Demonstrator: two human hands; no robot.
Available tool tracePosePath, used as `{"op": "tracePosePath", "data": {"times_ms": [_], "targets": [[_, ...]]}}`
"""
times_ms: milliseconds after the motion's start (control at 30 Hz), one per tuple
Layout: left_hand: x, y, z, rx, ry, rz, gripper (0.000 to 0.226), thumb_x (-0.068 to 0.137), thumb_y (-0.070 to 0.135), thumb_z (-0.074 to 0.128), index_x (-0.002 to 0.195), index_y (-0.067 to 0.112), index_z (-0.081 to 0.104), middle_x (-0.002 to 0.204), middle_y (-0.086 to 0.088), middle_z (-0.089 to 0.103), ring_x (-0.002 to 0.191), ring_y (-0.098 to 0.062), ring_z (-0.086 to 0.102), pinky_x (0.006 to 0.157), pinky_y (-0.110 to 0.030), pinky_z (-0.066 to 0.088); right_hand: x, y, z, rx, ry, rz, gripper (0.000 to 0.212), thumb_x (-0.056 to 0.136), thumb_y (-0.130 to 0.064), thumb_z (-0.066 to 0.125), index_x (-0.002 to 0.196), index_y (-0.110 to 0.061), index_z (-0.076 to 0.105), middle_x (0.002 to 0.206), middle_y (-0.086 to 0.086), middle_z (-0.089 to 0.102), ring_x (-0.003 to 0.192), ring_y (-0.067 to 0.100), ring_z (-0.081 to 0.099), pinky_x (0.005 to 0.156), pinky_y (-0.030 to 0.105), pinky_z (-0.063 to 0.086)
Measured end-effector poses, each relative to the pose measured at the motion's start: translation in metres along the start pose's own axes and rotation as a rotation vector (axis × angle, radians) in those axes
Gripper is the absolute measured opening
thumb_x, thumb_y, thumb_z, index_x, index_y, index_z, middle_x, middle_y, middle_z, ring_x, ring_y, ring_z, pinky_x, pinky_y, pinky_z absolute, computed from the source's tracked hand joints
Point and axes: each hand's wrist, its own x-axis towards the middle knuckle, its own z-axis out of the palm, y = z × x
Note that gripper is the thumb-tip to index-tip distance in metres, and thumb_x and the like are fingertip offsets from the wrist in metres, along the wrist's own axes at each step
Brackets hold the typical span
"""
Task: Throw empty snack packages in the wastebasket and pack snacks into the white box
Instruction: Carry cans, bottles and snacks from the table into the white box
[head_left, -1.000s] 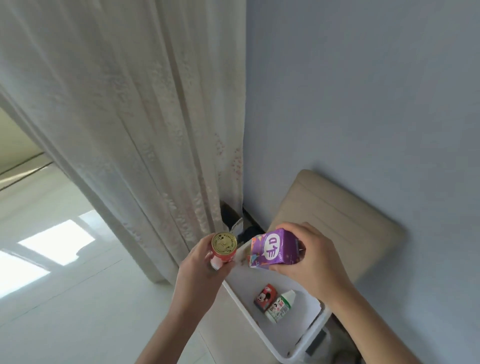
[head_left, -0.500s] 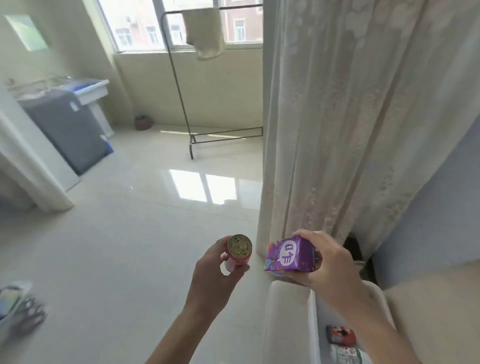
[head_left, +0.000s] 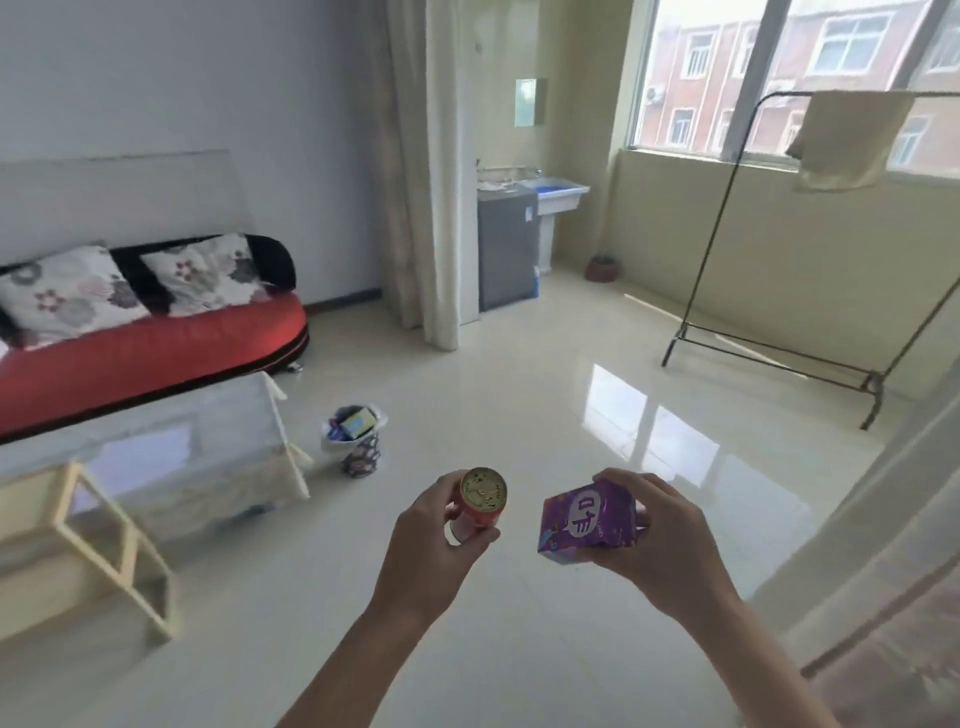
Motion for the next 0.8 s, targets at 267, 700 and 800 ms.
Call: {"op": "tracePosePath", "data": {"times_ms": [267,700,800], "targets": [[-0.04,-0.08,-0.168,0.047,0.155,-0.088,0.05,0.076,0.023,0.088,0.118,0.036,0.064,0.107,0.022,0.071,0.106,-0.005,0.067,0.096,-0.032,0.056,0.026,-0.115,0.157,0.088,-0.097,-0.106,0.076,0.047,-0.027,0.102,0.115,-0.034,0.068,0.106,-0.022,0.063,0.086,0.011,0.067,0.068,0.029,0.059],[-0.105,-0.177,-0.375,0.127,0.406,-0.257,0.056,0.076,0.026,0.089,0.124,0.036,0.062,0.111,0.023,0.07,0.108,-0.001,0.065,0.095,-0.018,0.052,0.053,-0.269,0.374,0.146,-0.376,-0.291,0.078,0.05,-0.025,0.097,0.121,-0.035,0.066,0.111,-0.022,0.062,0.088,0.008,0.066,0.07,0.027,0.058],[-0.117,-0.198,-0.41,0.156,0.479,-0.309,0.054,0.075,0.027,0.09,0.119,0.041,0.061,0.11,0.025,0.069,0.104,0.003,0.065,0.091,-0.017,0.053,0.061,-0.294,0.423,0.162,-0.452,-0.335,0.081,0.049,-0.029,0.098,0.122,-0.037,0.065,0.113,-0.022,0.061,0.091,0.009,0.067,0.071,0.03,0.059]]}}
